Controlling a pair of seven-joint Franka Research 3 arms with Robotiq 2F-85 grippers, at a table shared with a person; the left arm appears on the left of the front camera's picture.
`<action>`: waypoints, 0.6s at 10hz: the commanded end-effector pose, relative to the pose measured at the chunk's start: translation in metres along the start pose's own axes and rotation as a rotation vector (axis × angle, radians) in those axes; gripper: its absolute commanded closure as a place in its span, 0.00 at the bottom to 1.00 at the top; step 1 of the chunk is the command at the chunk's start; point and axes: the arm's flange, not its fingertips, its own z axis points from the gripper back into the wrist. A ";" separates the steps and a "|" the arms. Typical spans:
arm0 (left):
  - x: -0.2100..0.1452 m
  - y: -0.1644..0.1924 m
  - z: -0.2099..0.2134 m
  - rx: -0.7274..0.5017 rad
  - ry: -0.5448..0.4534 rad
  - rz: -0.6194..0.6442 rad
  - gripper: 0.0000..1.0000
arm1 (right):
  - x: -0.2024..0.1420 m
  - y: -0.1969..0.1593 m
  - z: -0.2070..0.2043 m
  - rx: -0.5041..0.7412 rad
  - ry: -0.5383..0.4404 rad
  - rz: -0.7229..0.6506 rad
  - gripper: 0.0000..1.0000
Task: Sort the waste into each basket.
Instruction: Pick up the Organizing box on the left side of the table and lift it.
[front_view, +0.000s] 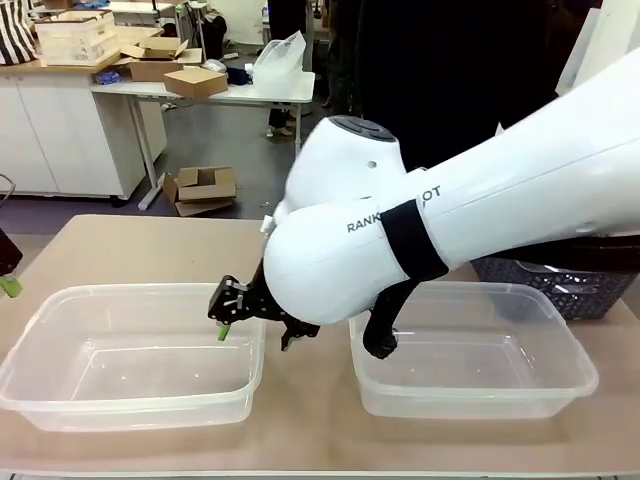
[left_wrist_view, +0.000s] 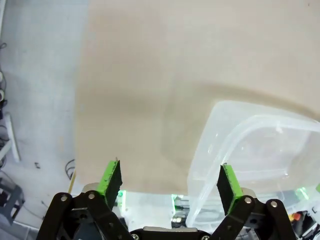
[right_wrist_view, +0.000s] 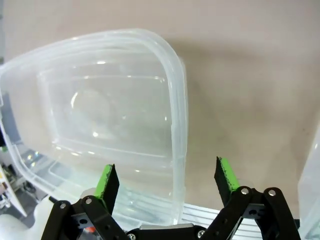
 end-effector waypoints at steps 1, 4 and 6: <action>-0.068 -0.017 -0.090 -0.002 0.020 -0.022 0.00 | 0.004 0.022 -0.015 -0.064 0.000 -0.032 0.00; -0.064 -0.014 -0.086 -0.003 0.004 -0.006 0.00 | 0.006 0.027 -0.025 -0.103 -0.019 -0.046 0.00; -0.069 -0.021 -0.098 -0.044 0.117 -0.045 0.00 | 0.008 0.027 -0.025 -0.105 -0.002 -0.041 0.00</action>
